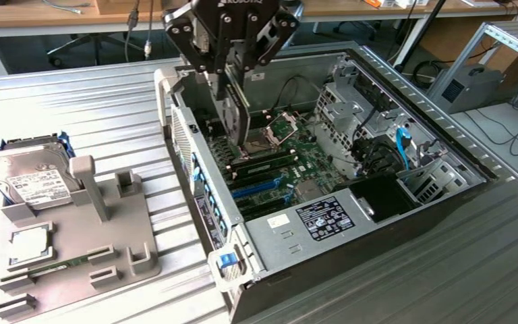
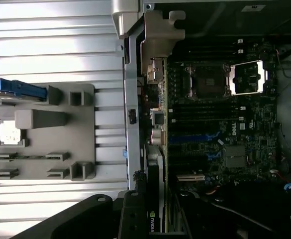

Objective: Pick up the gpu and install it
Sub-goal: 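Pick up the gpu and move the gpu toward the slot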

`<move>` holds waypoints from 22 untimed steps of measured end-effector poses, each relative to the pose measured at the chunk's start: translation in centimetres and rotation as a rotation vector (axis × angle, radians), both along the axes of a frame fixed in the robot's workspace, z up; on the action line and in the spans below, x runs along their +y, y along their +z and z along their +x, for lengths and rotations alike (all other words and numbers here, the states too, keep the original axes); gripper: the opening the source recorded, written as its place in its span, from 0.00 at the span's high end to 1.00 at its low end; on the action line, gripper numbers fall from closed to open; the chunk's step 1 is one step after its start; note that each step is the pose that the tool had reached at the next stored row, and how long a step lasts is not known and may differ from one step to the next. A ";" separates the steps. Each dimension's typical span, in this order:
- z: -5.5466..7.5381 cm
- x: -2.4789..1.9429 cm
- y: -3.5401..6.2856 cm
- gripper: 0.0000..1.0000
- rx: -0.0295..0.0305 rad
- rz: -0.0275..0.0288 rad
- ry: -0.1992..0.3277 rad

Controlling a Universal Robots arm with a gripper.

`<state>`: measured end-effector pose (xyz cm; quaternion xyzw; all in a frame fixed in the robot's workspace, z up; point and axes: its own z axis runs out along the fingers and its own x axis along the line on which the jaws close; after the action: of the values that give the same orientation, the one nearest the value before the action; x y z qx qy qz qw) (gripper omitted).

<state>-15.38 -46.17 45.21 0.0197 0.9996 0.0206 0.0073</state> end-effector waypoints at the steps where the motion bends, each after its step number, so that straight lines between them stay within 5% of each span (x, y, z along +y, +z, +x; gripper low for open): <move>1: 0.4 0.01 0.00 0.73 0.0002 0.0001 0.000; 22: 7.4 0.34 0.00 0.73 0.0024 0.0000 0.000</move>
<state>-7.98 -45.83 45.21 0.0197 0.9996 0.0206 0.0061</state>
